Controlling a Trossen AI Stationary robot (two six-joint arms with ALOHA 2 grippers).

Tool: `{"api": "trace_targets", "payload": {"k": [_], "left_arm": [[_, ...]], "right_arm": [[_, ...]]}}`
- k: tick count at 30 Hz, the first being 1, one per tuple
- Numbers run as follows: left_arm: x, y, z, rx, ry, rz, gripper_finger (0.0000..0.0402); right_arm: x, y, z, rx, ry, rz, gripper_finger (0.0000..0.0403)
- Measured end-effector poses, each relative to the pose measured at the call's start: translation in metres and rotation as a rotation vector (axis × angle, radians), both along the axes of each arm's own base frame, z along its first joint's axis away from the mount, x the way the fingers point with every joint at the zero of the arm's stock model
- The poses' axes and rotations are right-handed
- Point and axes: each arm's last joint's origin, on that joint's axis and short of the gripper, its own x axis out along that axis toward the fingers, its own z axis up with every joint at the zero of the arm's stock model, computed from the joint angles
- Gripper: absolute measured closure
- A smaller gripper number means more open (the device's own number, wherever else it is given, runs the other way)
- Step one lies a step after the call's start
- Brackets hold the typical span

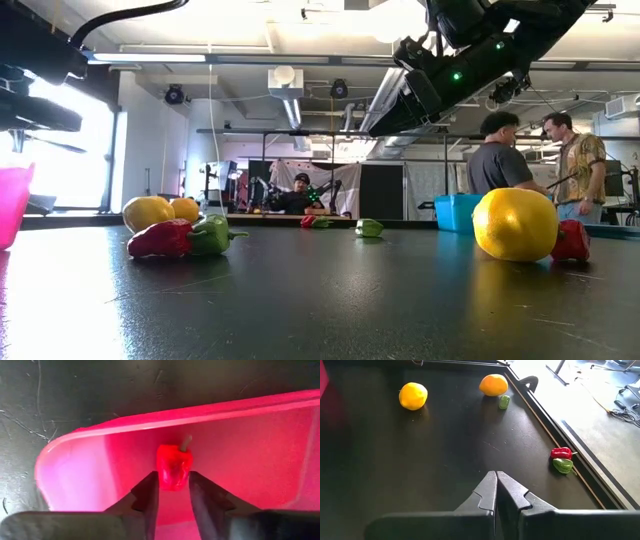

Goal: Sort produce into baskets
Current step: Put the red chili pepper into the red bin, then put the green chili pepper into the yellow bin

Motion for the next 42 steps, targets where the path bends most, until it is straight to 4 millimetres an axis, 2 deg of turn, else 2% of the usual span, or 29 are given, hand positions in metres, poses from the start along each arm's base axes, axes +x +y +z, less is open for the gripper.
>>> {"api": "trace_targets", "payload": {"k": [6, 11, 18, 21, 24, 29, 33, 42], "left_arm": [[-0.002, 0.008, 0.011, -0.008, -0.015, 0.022, 0.0272], [-0.012, 0.018, 0.029, 0.018, -0.055, 0.022, 0.027], [-0.028, 0.035, 0.069, -0.001, -0.285, 0.077, 0.0298], [-0.035, 0.046, 0.077, 0.008, -0.401, 0.117, 0.0323], [-0.038, 0.057, 0.074, -0.003, -0.526, 0.159, 0.0354], [-0.037, 0.075, 0.053, -0.048, -0.712, 0.16, 0.0396], [-0.032, 0.09, 0.041, -0.048, -0.883, 0.14, 0.0397], [-0.021, 0.119, 0.03, 0.009, -1.256, 0.12, 0.0401]], "right_arm": [[0.0, 0.0, 0.0, 0.001, 0.004, 0.0, 0.0403], [-0.001, 0.0, -0.002, 0.005, 0.027, 0.0, 0.0403], [-0.001, 0.0, -0.003, 0.006, 0.032, 0.0, 0.0403], [-0.001, 0.0, -0.003, 0.005, 0.032, 0.0, 0.0403], [-0.001, 0.0, -0.003, 0.002, 0.033, 0.002, 0.0403], [-0.001, 0.0, -0.002, 0.001, 0.031, 0.002, 0.0403], [0.0, 0.0, 0.0, -0.003, 0.006, 0.002, 0.0403], [0.0, 0.0, 0.0, 0.024, -0.009, -0.007, 0.0403]]}}
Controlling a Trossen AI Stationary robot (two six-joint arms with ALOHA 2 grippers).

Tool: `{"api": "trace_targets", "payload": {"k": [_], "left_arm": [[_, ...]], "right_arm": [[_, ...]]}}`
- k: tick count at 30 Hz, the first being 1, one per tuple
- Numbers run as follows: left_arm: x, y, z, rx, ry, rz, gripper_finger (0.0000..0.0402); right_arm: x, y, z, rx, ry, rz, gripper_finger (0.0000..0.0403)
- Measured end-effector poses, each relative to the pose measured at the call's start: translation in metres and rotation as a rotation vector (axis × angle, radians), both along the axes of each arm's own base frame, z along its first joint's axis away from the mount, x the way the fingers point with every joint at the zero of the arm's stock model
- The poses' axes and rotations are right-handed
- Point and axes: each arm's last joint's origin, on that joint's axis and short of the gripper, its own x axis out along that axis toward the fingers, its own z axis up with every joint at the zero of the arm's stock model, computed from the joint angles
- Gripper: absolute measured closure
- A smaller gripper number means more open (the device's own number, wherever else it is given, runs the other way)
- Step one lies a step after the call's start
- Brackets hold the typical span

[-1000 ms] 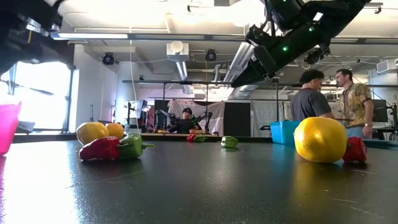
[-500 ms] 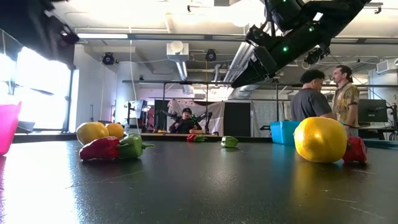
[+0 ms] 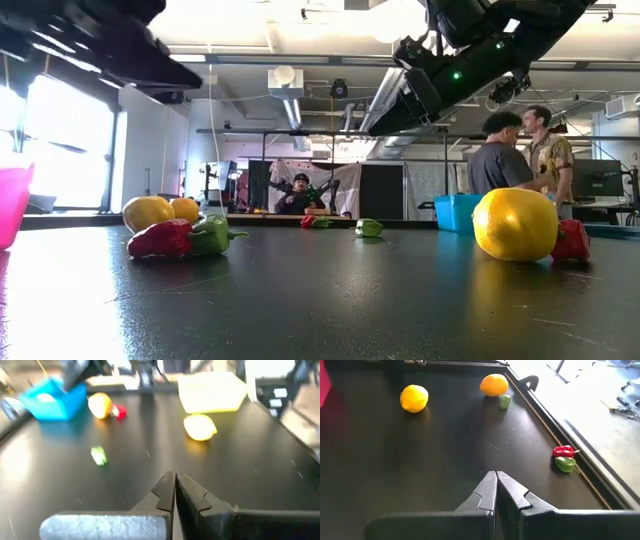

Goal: Sort produce into baskets
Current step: Put the green chili pepper into the yellow bin

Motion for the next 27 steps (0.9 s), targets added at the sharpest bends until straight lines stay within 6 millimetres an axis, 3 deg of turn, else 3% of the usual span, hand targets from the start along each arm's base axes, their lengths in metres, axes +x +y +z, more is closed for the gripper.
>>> {"api": "trace_targets", "payload": {"k": [13, 22, 27], "left_arm": [[-0.013, 0.033, -0.021, 0.059, -0.308, 0.052, 0.0401], [-0.02, 0.058, -0.03, 0.148, -0.296, 0.182, 0.0401], [-0.022, 0.068, -0.032, 0.178, -0.274, 0.22, 0.0401]], "right_arm": [[-0.002, 0.001, -0.004, 0.102, 0.014, -0.034, 0.0403], [-0.002, 0.0, -0.004, 0.139, 0.0, -0.071, 0.0401], [-0.002, 0.0, -0.004, 0.154, -0.007, -0.088, 0.0374]]}}
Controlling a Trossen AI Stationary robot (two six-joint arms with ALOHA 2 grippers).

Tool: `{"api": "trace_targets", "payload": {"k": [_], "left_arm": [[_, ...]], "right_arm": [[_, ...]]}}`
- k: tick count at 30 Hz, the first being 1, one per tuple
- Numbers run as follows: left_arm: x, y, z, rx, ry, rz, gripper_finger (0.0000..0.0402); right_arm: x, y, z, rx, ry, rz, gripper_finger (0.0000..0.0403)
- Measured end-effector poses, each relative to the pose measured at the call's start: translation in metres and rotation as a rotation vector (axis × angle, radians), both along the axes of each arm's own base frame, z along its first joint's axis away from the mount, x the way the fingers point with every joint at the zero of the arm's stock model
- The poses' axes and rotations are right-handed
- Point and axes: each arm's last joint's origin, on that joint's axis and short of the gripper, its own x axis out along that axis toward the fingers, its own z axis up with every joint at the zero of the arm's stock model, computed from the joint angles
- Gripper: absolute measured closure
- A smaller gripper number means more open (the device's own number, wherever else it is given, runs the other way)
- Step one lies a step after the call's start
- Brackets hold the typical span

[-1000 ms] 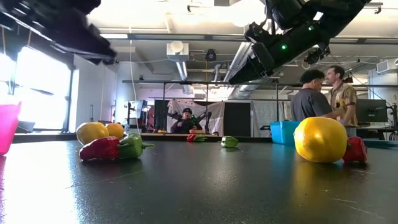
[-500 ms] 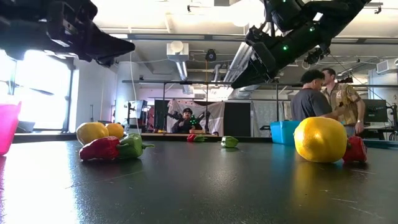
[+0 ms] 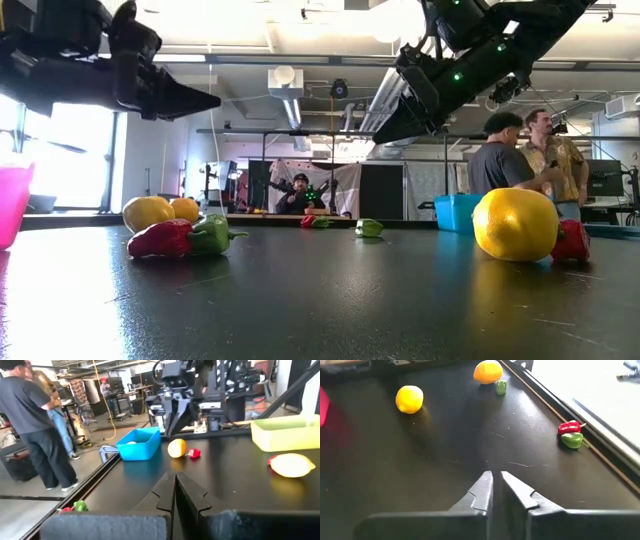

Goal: Sort produce into baskets
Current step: Put the green chili pepper into the yellow bin

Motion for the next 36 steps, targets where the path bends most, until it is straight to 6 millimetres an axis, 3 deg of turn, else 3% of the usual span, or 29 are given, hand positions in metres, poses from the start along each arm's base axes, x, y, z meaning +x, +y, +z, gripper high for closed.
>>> {"api": "trace_targets", "payload": {"k": [8, 14, 19, 26, 36], "left_arm": [[-0.002, 0.009, -0.001, -0.002, 0.011, 0.015, 0.0401], [-0.002, 0.011, -0.003, 0.002, 0.032, 0.026, 0.0401], [-0.003, 0.01, -0.005, 0.057, 0.067, 0.021, 0.0401], [-0.003, 0.01, -0.005, 0.062, 0.071, 0.021, 0.0401], [-0.003, 0.01, -0.007, 0.032, 0.078, 0.021, 0.0401]], "right_arm": [[0.013, 0.015, -0.012, 0.032, -0.011, 0.035, 0.0279], [0.041, 0.046, -0.045, 0.021, -0.05, 0.153, 0.0206], [0.062, 0.079, -0.057, 0.024, -0.057, 0.253, 0.0163], [0.1, 0.121, -0.061, -0.009, -0.062, 0.378, 0.0146], [0.129, 0.15, -0.075, -0.024, 0.034, 0.471, 0.0146]]}}
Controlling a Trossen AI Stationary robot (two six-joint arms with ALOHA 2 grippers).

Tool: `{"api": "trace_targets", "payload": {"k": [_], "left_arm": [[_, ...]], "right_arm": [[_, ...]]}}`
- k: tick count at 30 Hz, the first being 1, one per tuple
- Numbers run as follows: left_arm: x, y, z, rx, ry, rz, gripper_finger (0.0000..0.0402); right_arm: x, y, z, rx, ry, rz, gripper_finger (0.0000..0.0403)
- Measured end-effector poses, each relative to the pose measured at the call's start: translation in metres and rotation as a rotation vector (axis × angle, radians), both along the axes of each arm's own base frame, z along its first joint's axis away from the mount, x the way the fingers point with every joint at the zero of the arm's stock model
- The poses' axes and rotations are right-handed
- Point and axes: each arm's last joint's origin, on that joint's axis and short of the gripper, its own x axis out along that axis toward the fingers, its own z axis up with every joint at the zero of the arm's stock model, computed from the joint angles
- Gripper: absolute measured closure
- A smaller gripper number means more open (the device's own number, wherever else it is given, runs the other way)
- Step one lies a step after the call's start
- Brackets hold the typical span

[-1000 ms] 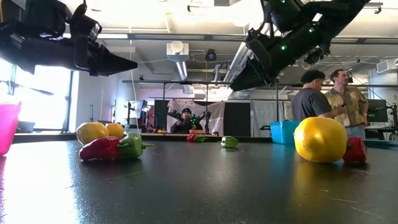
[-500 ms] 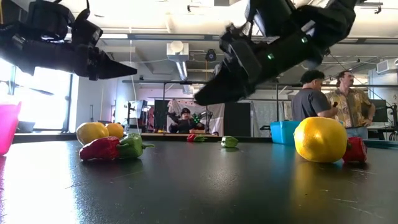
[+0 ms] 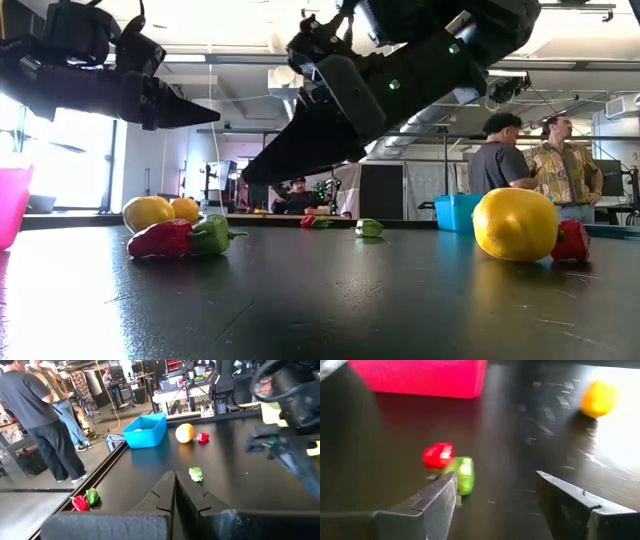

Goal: Sort produce into baskets
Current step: Put the green chili pepper into the yellow bin

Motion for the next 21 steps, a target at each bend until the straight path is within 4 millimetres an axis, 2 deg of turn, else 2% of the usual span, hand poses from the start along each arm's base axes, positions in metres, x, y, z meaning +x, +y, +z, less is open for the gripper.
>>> {"api": "trace_targets", "payload": {"k": [7, 12, 16, 21], "left_arm": [[0.0, 0.0, -0.002, 0.003, 0.027, -0.001, 0.0401], [0.0, 0.0, -0.002, 0.012, 0.029, -0.002, 0.0401], [0.0, 0.0, -0.002, 0.012, 0.029, -0.002, 0.0401], [0.0, 0.0, -0.003, -0.001, 0.027, 0.0, 0.0401]], "right_arm": [[0.005, 0.007, -0.021, 0.016, 0.009, 0.049, 0.0147], [0.005, 0.007, -0.025, 0.045, 0.024, 0.065, 0.0156], [0.004, 0.007, -0.026, 0.064, 0.044, 0.093, 0.0197], [0.004, 0.008, -0.026, 0.092, 0.05, 0.102, 0.0279]]}}
